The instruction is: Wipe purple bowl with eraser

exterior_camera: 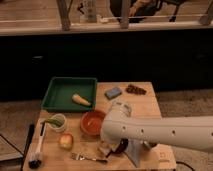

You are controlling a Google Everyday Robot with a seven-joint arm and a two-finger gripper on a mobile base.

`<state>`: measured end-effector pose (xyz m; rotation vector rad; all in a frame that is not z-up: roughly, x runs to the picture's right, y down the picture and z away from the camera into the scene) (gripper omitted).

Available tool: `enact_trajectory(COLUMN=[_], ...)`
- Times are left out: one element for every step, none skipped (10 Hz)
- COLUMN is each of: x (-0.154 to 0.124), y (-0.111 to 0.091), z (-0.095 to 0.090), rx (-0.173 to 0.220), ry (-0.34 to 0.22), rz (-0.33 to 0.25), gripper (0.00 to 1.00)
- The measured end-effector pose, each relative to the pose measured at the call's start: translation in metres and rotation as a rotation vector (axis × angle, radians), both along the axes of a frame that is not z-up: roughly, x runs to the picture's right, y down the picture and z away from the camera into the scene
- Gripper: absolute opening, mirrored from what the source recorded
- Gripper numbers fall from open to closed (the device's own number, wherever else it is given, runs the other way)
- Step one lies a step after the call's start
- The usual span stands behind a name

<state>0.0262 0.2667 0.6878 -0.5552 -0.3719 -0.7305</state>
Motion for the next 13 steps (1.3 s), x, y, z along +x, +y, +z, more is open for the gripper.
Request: enact_trajectory(x=[0.009,0.019,0.03,0.034,0.036,0.036,0.034,0.03,0.027,0.023,0.019,0.014,0.013], y=[0.004,0.005,0.003,0.0,-0.005,-0.01,-0.019,-0.027,-0.032,-0.036,-0.041,-0.044,-0.044], z=[-0.001,-0.001,-0.001,0.0,0.001,0.002,0.006,0.011,0.014,0.017,0.021,0.023,0.023], rx=[0.0,0.003,0.01,0.017,0.026,0.031,0.034,0.034,0.035,0.032,0.031,0.03,0.028], ry=[0.004,0.013,0.029,0.037,0.043,0.046,0.048,0.044,0.039,0.037,0.032,0.025,0.023], rz=[0.009,0.022,0.042,0.059,0.065,0.072,0.078,0.076,0.075,0.071,0.07,0.066,0.065], gripper=[0.0,0.0,0.0,0.0,0.0,0.0,0.0,0.0,0.0,0.0,0.0,0.0,0.0])
